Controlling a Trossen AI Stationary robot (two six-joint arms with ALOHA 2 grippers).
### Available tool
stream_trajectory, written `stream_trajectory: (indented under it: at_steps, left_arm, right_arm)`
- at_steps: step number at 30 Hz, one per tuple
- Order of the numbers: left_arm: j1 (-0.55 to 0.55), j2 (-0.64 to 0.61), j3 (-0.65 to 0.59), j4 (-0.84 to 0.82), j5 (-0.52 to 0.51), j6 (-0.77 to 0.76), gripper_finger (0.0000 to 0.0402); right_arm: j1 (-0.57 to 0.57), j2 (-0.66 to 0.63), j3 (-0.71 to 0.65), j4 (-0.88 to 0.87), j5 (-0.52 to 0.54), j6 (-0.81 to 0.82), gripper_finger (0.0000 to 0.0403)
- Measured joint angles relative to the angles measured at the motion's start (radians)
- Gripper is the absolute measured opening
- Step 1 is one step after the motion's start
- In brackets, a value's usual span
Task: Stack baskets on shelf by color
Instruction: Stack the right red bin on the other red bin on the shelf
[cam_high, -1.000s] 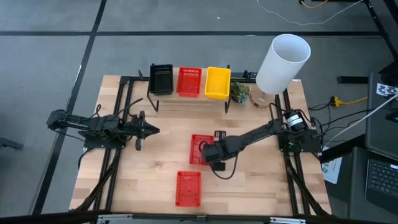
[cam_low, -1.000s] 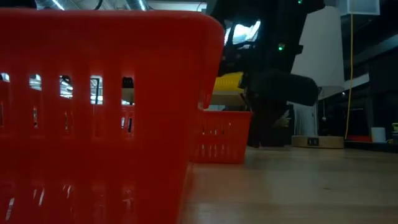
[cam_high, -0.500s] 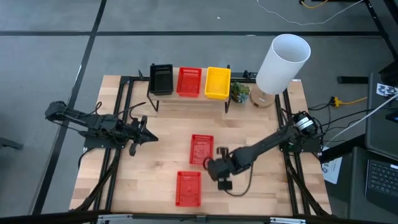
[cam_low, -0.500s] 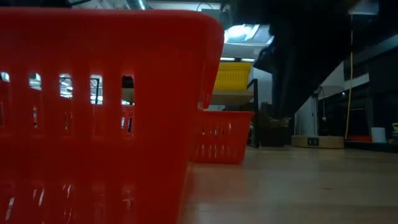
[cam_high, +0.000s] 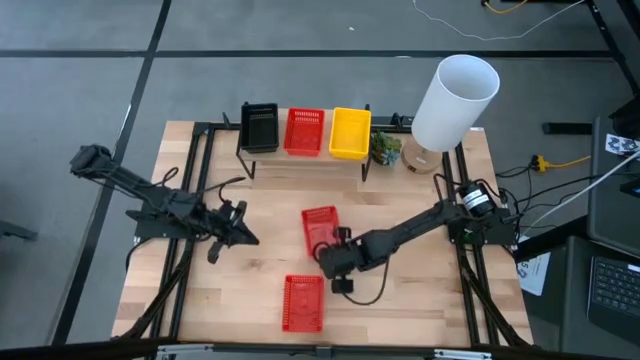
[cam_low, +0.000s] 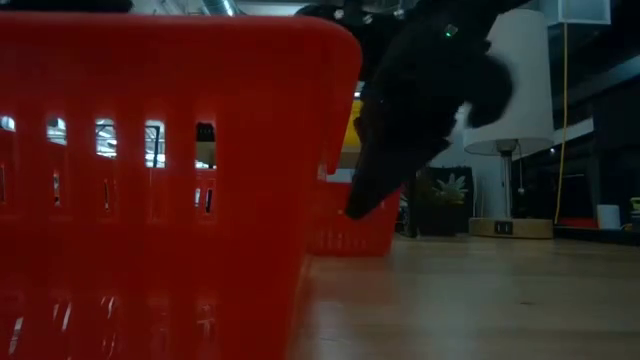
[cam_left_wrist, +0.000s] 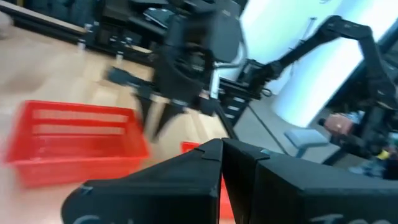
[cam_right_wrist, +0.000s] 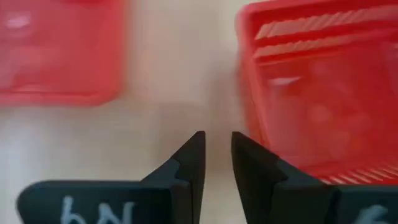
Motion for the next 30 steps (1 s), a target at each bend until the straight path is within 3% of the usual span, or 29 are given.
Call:
stream_trajectory:
  at_steps: [4,9,13,18,25,30]
  left_arm:
    - [-0.067,0.088,0.0,0.081,-0.009,-0.026,0.0001]
    - [-0.128,0.24,0.055,0.113,-0.064,0.036,0.0002]
    - [-0.135,0.284,0.094,0.115,-0.076,0.173,0.0002]
    - [-0.135,0.287,0.097,0.114,-0.098,0.251,0.0002]
    - [-0.135,0.259,0.097,0.077,-0.1,0.361,0.0002]
    - [-0.135,0.175,0.097,-0.027,-0.099,0.451,0.0002]
  right_arm:
    - [-0.009,-0.008,0.02,-0.054,0.096,0.012,0.008]
    - [0.013,-0.008,0.088,-0.161,-0.03,0.011,0.008]
    - [0.035,-0.009,0.135,-0.146,0.026,-0.052,0.008]
    - [0.01,-0.009,0.139,-0.142,0.123,-0.12,0.008]
    - [-0.048,-0.009,0.121,-0.167,0.035,-0.127,0.008]
    - [-0.068,-0.008,0.113,-0.187,0.059,-0.133,0.008]
